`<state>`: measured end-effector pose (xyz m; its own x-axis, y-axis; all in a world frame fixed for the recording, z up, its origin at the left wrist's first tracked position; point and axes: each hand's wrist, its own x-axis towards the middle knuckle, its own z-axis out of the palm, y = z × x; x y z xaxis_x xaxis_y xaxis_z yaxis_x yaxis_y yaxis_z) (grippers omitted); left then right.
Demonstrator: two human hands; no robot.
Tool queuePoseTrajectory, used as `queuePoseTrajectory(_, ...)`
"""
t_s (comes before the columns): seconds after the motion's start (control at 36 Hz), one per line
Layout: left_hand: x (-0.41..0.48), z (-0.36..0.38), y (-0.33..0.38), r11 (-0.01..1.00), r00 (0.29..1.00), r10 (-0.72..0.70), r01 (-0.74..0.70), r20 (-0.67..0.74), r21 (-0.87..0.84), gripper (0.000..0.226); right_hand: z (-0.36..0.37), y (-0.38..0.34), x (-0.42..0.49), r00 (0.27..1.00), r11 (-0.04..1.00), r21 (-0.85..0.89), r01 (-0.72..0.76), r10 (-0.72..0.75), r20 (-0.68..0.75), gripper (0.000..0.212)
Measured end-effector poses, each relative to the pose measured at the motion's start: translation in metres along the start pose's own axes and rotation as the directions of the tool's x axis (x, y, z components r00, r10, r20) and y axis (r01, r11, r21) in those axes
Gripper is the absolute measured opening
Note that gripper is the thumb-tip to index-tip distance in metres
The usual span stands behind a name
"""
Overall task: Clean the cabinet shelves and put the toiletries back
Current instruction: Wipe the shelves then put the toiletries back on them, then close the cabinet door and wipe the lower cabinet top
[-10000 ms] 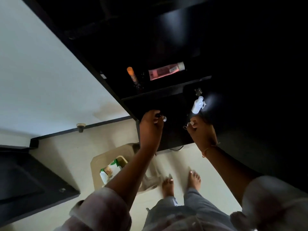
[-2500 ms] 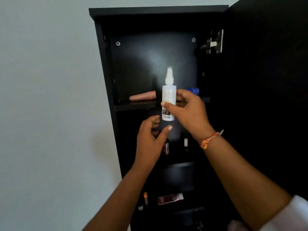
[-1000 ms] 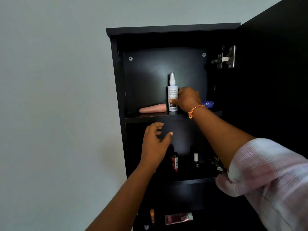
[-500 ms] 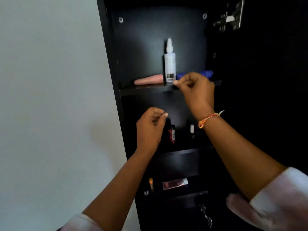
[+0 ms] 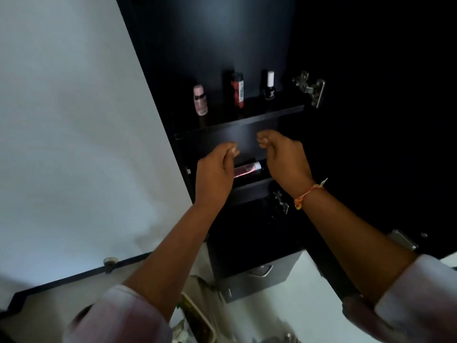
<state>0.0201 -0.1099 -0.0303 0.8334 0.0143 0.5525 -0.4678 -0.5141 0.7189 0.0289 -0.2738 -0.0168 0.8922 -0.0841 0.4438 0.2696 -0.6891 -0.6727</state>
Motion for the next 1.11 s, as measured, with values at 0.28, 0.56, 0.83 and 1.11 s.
queuePoseTrajectory(0.28, -0.092, 0.040, -0.026, 0.972, 0.922, -0.191, 0.128, 0.336, 0.199, 0.046, 0.015, 0.056, -0.113, 0.966, 0.947, -0.251, -0.203, 0.235, 0.105, 0.032)
queuePoseTrajectory(0.56, -0.160, 0.087, -0.009, 0.948, 0.802, -0.303, 0.199, 0.514, 0.249, 0.054, -0.017, 0.106, -0.216, 0.421, 0.315, 0.363, -0.877, 0.868, 0.263, 0.022)
queuePoseTrajectory(0.83, -0.205, 0.123, 0.044, 0.951, 0.802, -0.309, 0.247, 0.510, 0.187, 0.042, -0.085, 0.145, -0.255, 0.333, 0.386, 0.430, -0.816, 0.922, -0.196, 0.057)
queuePoseTrajectory(1.11, -0.241, 0.138, 0.084, 0.948, 0.797, -0.317, 0.260, 0.513, 0.182, 0.044, -0.111, 0.147, -0.262, 0.656, 0.650, 0.296, -0.700, 0.749, -0.094, 0.012)
